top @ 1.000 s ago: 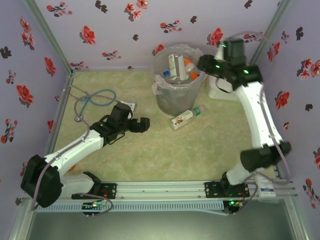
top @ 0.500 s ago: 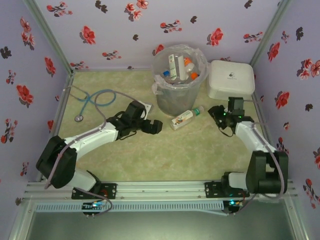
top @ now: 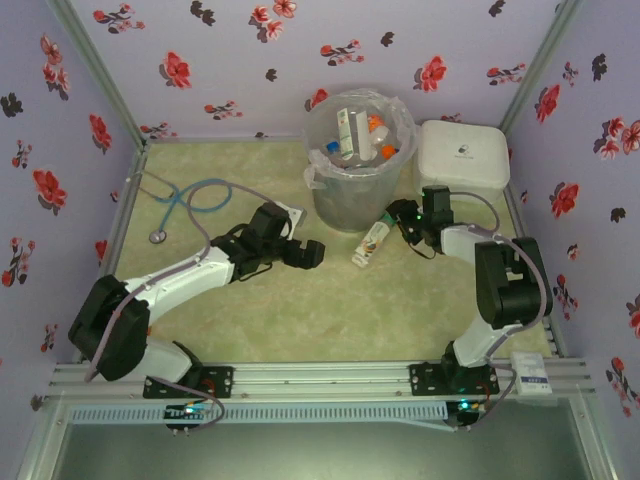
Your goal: Put the plastic bottles in the bin
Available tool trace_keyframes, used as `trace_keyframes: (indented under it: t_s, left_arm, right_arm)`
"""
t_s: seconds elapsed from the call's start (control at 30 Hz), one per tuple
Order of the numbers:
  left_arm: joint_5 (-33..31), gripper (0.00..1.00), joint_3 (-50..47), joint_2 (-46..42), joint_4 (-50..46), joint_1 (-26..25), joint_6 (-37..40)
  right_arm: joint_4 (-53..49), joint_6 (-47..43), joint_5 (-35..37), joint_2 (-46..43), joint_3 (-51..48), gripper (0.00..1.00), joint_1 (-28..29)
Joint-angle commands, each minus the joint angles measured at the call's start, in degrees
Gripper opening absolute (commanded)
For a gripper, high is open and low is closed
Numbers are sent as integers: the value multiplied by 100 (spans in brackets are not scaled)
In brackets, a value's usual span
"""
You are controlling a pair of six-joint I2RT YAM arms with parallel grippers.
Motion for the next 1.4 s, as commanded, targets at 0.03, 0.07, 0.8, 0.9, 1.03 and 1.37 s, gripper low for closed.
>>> trace_keyframes:
  t_s: [0.03, 0.07, 0.8, 0.9, 1.03, 1.37]
  left_arm:
    - [-217, 100, -157, -168, -27, 20, -21]
    - [-217, 100, -171, -135, 15, 32, -28]
    - [-191, 100, 136, 90, -71, 86, 0]
    - [-156, 100, 126, 109, -23, 86, 48]
    - [-147, 100, 49, -1, -24, 103, 1]
    - [29, 100, 215, 248, 29, 218, 66]
  right_arm:
    - [-57, -40, 262, 233, 169, 56, 140]
    - [-81, -57, 277, 278, 164, 57, 152]
    - [-1747, -1335, 1195, -957, 420, 32, 252]
    - [-2335, -1701, 1486, -1368, 470, 30, 244]
    - [-2989, -2155, 1713, -2011, 585, 27, 194]
    - [-4806, -3469, 2271, -3342, 2007, 18, 51]
